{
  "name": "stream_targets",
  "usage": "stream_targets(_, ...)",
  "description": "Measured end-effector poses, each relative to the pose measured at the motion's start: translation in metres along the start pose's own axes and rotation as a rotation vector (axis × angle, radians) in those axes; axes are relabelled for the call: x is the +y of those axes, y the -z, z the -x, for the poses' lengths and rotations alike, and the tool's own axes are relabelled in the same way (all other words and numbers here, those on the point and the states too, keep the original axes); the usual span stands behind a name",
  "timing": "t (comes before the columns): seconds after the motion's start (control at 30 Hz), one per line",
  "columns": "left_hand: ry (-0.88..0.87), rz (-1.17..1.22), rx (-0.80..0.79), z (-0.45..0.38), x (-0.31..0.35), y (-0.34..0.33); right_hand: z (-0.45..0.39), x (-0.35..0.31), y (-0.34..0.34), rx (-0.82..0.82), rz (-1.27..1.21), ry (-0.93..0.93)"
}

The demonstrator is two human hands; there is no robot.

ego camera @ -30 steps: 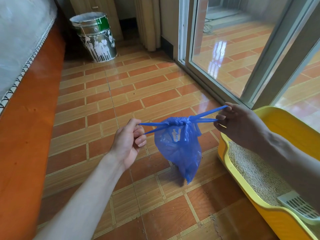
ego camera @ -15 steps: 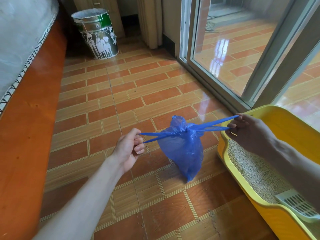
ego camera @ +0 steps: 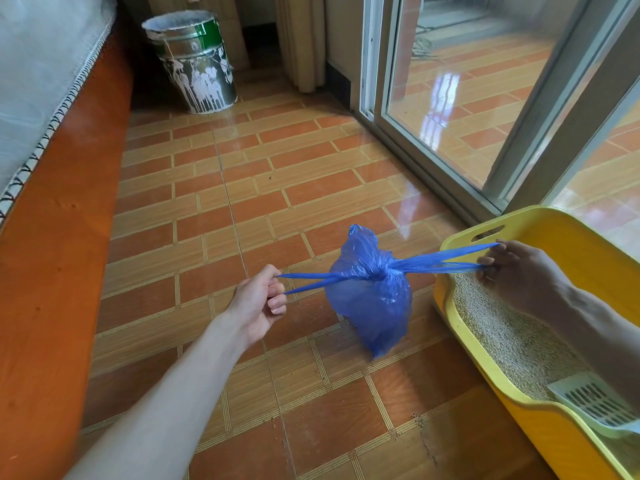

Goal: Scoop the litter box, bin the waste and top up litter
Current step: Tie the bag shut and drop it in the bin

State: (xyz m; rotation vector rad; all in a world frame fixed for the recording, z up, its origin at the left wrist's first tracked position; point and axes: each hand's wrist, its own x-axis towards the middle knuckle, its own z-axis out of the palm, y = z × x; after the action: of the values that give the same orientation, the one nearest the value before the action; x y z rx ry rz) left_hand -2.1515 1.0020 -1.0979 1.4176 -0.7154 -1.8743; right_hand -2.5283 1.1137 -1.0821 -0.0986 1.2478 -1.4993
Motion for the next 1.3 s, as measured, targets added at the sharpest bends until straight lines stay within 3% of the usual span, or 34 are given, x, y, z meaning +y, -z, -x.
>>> stream_targets(0.37,0.003,-0.039,0.052,0.002,0.000,-0.004,0.000,0.000,0.011,0.038,-0.010,-0.010)
stream_targets(0.57,-0.038,0.015,0.013,0.011,0.016,-0.024,0.012,-0.005,0.013,-0.044,0.085,0.003)
stream_targets(0.87,-0.230,-0.034,-0.199,0.045,0.041,-0.078,0.052,-0.029,-0.041,-0.289,0.378,0.336)
stream_targets(1.1,-0.503,-0.488,-0.323,0.068,0.034,-0.107,0.076,-0.018,-0.086,-0.440,0.692,0.606)
stream_targets(1.3,-0.657,-0.589,-0.351,0.072,0.030,-0.121,0.070,0.001,-0.103,-0.561,0.805,0.748)
